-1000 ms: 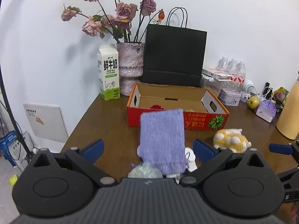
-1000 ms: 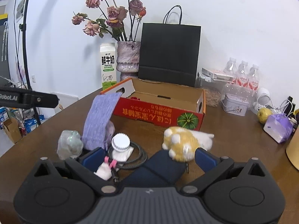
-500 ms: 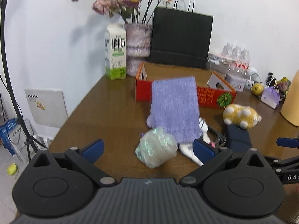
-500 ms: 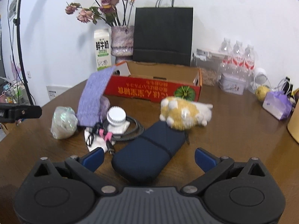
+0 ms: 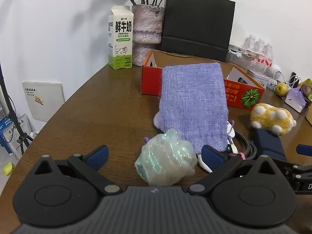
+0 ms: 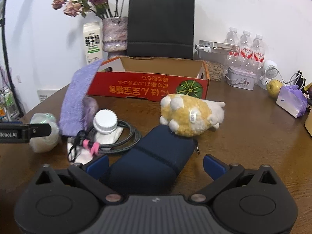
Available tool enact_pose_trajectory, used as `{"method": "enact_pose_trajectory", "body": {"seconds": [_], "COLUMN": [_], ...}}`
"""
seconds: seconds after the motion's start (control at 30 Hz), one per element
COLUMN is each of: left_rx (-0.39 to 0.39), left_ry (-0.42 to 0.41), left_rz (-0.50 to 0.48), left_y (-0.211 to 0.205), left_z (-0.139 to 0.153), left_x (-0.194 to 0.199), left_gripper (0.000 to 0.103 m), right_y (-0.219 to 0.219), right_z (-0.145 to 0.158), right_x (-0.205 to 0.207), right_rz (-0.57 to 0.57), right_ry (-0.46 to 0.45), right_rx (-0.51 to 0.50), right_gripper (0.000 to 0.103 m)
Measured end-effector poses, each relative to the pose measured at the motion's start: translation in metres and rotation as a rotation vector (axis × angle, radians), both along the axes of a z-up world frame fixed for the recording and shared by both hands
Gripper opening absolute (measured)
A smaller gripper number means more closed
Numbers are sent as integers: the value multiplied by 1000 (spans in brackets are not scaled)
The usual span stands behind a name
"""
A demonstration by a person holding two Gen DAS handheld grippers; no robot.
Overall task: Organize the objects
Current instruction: 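Move the left gripper to the clear plastic bag while the right approaches the dark blue case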
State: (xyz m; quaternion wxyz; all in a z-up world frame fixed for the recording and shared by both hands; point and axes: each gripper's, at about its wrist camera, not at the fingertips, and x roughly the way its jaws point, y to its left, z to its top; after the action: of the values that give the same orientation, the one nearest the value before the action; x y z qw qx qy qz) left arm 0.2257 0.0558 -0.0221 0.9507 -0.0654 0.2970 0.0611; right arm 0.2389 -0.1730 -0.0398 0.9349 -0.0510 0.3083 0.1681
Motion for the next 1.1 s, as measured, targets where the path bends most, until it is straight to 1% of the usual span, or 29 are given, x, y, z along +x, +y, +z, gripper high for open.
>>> {"method": "enact_pose_trajectory", "body": {"seconds": [0.07,0.13,0.2,0.23,0.3,0.33,0.43,0.67,0.8,0.9,1.1], "left_rx": [-7,-8,-13,-21,-28,-31,-34,-39,-36,-40,-29], "left_ry": [-15,-24,-25,-27,-33,-38,-49,-47,-45,-46,-54], "left_rz": [-11,-25,-49,-63,-77,-81,-94,-92,-79,-71,-67], "left_y": [1,2,2,1,1,1,0,-1,-1,0,-1], "left_z": [-4,-7,-9,-9,-9,-9,-8,-9,-10,-10,-9], "left_x": [1,1,1,1,-1,-2,-5,-6,-8,-9,-15], "left_gripper": [103,98,76,71,53,50,48,48,50,50,49], "right_y": [3,6,8,10,13,14,18,18,15,13,0], "right_z": [-4,-8,-12,-13,-16,-17,-19,-23,-23,-22,-18], "right_x": [5,10,14,15,19,21,23,27,25,22,6], "right_rz": [-3,-4,-10,-12,-16,-16,-17,-9,-7,5,56], "right_ry": [7,20,26,29,40,45,51,63,61,58,57], "right_rx": [-5,-2,-1,-2,-6,-9,-23,-23,1,5,8], "right_gripper": [103,103,103,103,103,103,103,102,101,97,86]}}
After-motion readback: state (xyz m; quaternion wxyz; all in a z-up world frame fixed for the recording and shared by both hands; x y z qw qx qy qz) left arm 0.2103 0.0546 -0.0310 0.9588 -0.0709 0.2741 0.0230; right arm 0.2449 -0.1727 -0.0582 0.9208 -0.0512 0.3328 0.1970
